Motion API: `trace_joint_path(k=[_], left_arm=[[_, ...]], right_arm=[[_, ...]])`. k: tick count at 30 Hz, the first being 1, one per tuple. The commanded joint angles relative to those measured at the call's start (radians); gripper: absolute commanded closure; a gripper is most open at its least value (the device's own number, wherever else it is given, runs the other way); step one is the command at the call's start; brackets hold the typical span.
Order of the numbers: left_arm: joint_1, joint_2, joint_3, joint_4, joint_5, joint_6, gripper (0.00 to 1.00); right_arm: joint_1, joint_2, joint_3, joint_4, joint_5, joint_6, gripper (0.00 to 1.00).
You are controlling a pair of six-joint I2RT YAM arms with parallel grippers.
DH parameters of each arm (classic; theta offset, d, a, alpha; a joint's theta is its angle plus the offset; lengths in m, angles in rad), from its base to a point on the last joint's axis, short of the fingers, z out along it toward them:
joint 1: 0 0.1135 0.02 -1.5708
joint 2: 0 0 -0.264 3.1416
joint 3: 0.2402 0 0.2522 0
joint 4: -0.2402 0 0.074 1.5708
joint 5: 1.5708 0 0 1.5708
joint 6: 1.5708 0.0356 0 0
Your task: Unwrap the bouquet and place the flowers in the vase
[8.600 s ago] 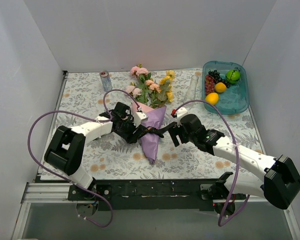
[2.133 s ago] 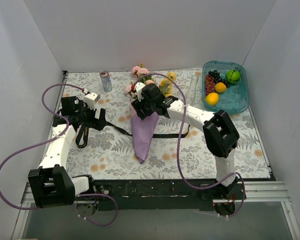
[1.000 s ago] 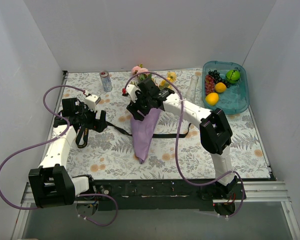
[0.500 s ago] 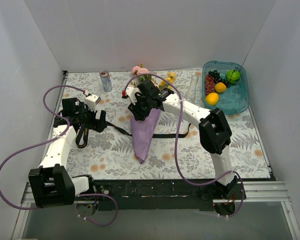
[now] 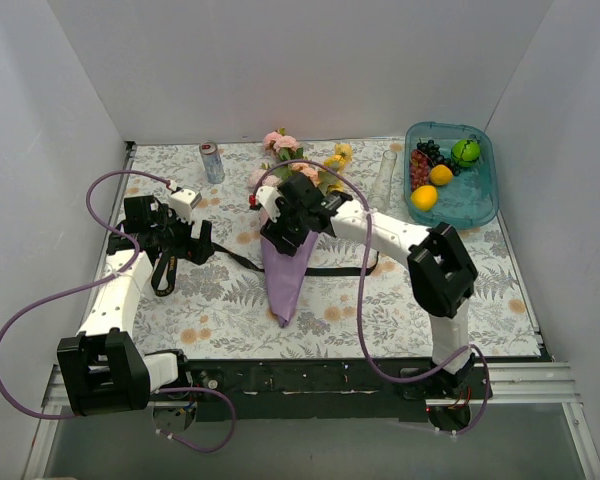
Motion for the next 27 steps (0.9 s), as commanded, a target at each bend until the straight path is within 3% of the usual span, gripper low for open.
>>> trace_joint_path(k=[1,3,8,16,27], left_arm=[[0.007,-0.004,0.002,0.022,0.014,-0.007,0.08],[0.008,-0.002,-0.004,0.027,0.014,-0.009,0.08],[0.008,0.011,0.0,0.024,0.014,-0.013,0.08],[0.006,-0.007,0.017,0.013,0.012,-0.023,0.07],[0.008,-0.019,0.008,0.005,0.008,-0.017,0.07]], right_arm=[[0.166,-0.25,-0.255,0.166,0.307,0.0,0.23],[0.23,-0.295,-0.326,0.188,0.398,-0.004,0.16],[0.425,-0.399,-0.548,0.303,0.633,-0.006,0.15],[0.546,-0.286,-0.516,0.294,0.807,-0.018,0.16],[0.609,-0.209,-0.49,0.311,0.782,-0.008,0.19]])
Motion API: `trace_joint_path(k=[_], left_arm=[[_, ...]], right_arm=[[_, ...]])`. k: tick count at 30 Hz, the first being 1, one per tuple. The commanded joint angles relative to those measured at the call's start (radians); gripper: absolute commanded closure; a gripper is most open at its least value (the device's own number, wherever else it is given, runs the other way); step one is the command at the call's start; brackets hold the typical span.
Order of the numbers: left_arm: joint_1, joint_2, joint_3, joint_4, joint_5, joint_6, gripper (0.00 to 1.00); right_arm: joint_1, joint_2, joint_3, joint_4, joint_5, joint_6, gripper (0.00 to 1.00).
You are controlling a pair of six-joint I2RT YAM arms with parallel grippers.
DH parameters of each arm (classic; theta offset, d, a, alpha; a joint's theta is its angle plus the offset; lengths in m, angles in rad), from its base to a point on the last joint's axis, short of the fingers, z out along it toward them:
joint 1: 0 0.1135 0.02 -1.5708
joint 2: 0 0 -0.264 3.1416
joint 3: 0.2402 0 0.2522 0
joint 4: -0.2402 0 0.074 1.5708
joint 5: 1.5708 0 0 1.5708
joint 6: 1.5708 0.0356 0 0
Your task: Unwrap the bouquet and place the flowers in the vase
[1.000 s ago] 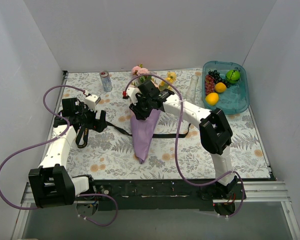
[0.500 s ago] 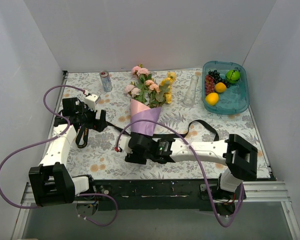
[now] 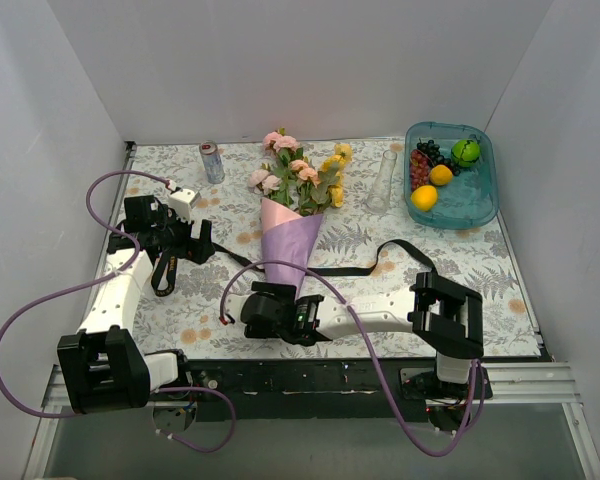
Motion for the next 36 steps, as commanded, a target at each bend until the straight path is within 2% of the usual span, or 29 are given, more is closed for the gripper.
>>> trace_joint_path(k=[1,7,13,22,31,32,34,35,36], left_arm=[[0.007,-0.031,0.006,-0.002,0.011,0.007,0.07],[0.005,-0.031,-0.001,0.006,0.009,0.005,0.07],[0.007,-0.036,0.003,0.006,0.008,0.005,0.07],[0.008,-0.042,0.009,0.006,-0.001,0.014,0.07],[0.01,-0.05,0.0,0.005,0.009,0.007,0.07],[0.008,-0.05,0.0,0.005,0.009,0.005,0.07],[0.01,-0.05,0.0,0.005,0.009,0.005,0.07],[0.008,-0.05,0.0,0.003,0.009,0.005,0.07],[0.01,-0.05,0.0,0.003,0.011,0.005,0.07]], right_arm=[[0.028,0.005,0.047,0.03,0.023,0.013,0.19],[0.038,-0.009,0.063,0.016,0.025,0.024,0.19],[0.038,0.054,0.036,0.038,0.09,-0.002,0.21],[0.038,0.134,0.057,0.075,0.224,-0.065,0.3],[0.063,0.108,0.024,0.188,0.281,-0.082,0.61],[0.063,0.105,0.016,0.193,0.282,-0.081,0.69],[0.066,0.09,0.007,0.199,0.298,-0.077,0.76],[0.066,0.083,0.002,0.2,0.302,-0.074,0.85],[0.066,0.068,-0.01,0.237,0.311,-0.073,0.89]])
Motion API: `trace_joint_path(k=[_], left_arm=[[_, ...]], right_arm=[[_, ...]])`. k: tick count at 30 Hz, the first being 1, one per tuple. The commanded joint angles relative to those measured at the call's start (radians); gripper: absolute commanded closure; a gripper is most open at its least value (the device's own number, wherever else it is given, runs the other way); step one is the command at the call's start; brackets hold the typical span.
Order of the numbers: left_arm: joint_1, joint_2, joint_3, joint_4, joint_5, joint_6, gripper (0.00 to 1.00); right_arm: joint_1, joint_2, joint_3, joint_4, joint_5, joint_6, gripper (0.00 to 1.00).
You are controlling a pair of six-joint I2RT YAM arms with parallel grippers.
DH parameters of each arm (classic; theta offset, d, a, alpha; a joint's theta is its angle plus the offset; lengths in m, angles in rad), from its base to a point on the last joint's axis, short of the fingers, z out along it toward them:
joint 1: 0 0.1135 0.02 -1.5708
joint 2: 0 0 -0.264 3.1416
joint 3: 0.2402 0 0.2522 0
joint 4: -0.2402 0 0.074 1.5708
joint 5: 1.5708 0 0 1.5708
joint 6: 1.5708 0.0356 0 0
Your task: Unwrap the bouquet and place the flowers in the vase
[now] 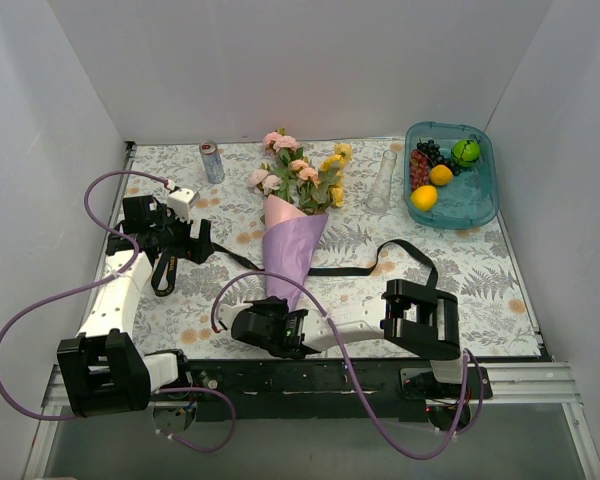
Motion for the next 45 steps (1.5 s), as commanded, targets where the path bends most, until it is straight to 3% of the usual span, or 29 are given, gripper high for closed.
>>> trace_joint_path(k=[1,4,7,11,16,18,23,25,26,29,33,34,40,45], left_arm=[[0.004,-0.033,0.0,0.004,0.012,0.005,0.07],[0.004,-0.031,0.002,0.002,0.017,0.002,0.07],[0.004,-0.027,0.005,-0.001,0.028,-0.001,0.07],[0.006,-0.022,0.005,0.001,0.032,-0.006,0.07],[0.004,-0.025,0.006,-0.002,0.04,-0.011,0.07],[0.006,-0.027,0.005,-0.004,0.04,-0.011,0.07],[0.004,-0.027,0.011,-0.01,0.043,-0.012,0.07],[0.004,-0.027,0.014,-0.012,0.045,-0.012,0.07],[0.006,-0.027,0.016,-0.012,0.045,-0.012,0.07],[0.006,-0.025,0.013,-0.01,0.048,-0.012,0.07],[0.004,-0.018,0.012,-0.007,0.055,-0.012,0.07],[0.004,-0.016,0.012,-0.007,0.057,-0.014,0.07],[0.004,-0.013,0.016,-0.004,0.058,-0.018,0.07],[0.006,-0.015,0.008,-0.001,0.052,-0.02,0.07]], right_arm=[[0.009,-0.071,-0.036,0.105,0.082,0.009,0.91],[0.02,-0.114,-0.063,0.156,0.171,0.009,0.98],[0.035,-0.158,-0.073,0.179,0.291,0.023,0.98],[0.049,-0.223,-0.087,0.133,0.403,0.159,0.9],[0.057,-0.276,-0.09,-0.072,0.454,0.39,0.83],[0.061,-0.289,-0.089,-0.137,0.46,0.498,0.75],[0.069,-0.301,-0.07,-0.247,0.506,0.66,0.72],[0.069,-0.309,-0.046,-0.333,0.535,0.719,0.72],[0.069,-0.31,-0.034,-0.384,0.546,0.822,0.71],[0.073,-0.312,0.045,-0.672,0.596,1.128,0.66],[0.11,-0.284,0.152,-1.232,0.653,1.586,0.64],[0.119,-0.283,0.167,-1.24,0.675,1.624,0.64],[0.187,-0.304,0.167,-1.242,0.679,1.632,0.64],[0.189,-0.196,0.203,-1.242,0.69,1.531,0.32]])
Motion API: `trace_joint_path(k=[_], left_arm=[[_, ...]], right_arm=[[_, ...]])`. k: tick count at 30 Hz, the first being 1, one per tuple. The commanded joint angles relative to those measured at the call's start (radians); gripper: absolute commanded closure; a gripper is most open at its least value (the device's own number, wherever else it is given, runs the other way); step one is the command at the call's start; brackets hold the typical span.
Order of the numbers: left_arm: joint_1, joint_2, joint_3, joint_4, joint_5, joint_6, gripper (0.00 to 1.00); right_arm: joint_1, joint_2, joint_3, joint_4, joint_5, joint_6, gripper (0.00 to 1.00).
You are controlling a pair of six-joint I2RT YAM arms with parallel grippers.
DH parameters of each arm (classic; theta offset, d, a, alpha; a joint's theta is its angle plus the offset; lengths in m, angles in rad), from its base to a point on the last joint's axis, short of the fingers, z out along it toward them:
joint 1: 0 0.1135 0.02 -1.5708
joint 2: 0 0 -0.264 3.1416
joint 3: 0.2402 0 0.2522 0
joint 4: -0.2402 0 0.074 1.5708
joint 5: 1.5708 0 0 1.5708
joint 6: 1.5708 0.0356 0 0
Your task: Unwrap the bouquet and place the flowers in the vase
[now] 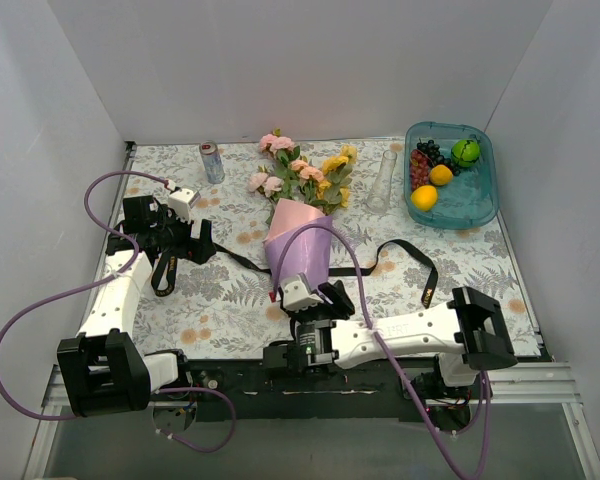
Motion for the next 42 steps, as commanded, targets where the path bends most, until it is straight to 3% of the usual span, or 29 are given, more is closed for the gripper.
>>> trace_joint_path(k=[1,7,9,10,11,13,14,17,27,37,42], left_arm=[[0.004,-0.015,0.008,0.005,0.018,-0.007,0.07],[0.006,-0.011,0.016,0.003,0.025,-0.012,0.06],[0.004,-0.003,0.02,0.003,0.024,-0.012,0.06],[0.004,-0.003,0.025,0.003,0.025,-0.012,0.06],[0.004,-0.002,0.026,0.003,0.025,-0.013,0.06],[0.004,0.0,0.031,-0.001,0.028,-0.018,0.06],[0.004,-0.002,0.031,-0.003,0.028,-0.019,0.06],[0.004,-0.011,0.023,-0.001,0.022,-0.015,0.05],[0.004,-0.006,0.013,0.009,0.021,-0.016,0.05],[0.004,0.005,0.005,0.022,0.024,-0.018,0.05],[0.004,-0.002,0.003,0.023,0.014,-0.009,0.05]], right_arm=[[-0.002,0.092,0.071,-0.057,0.06,-0.04,0.28],[0.009,0.212,0.052,-0.029,0.001,-0.139,0.12],[0.009,0.188,0.007,0.286,-0.062,-0.366,0.1],[0.009,0.152,-0.114,0.473,-0.184,-0.698,0.09],[0.009,0.102,-0.182,0.848,-0.261,-0.844,0.07],[0.004,-0.039,-0.301,1.118,-0.392,-1.061,0.05],[0.001,-0.055,-0.306,1.168,-0.4,-1.068,0.04],[-0.016,0.024,-0.185,1.046,-0.359,-1.062,0.03],[-0.083,0.14,-0.191,1.113,-0.423,-1.183,0.02],[-0.103,0.192,-0.237,1.377,-0.303,-1.551,0.02],[-0.134,0.22,-0.26,1.4,-0.337,-1.573,0.02]])
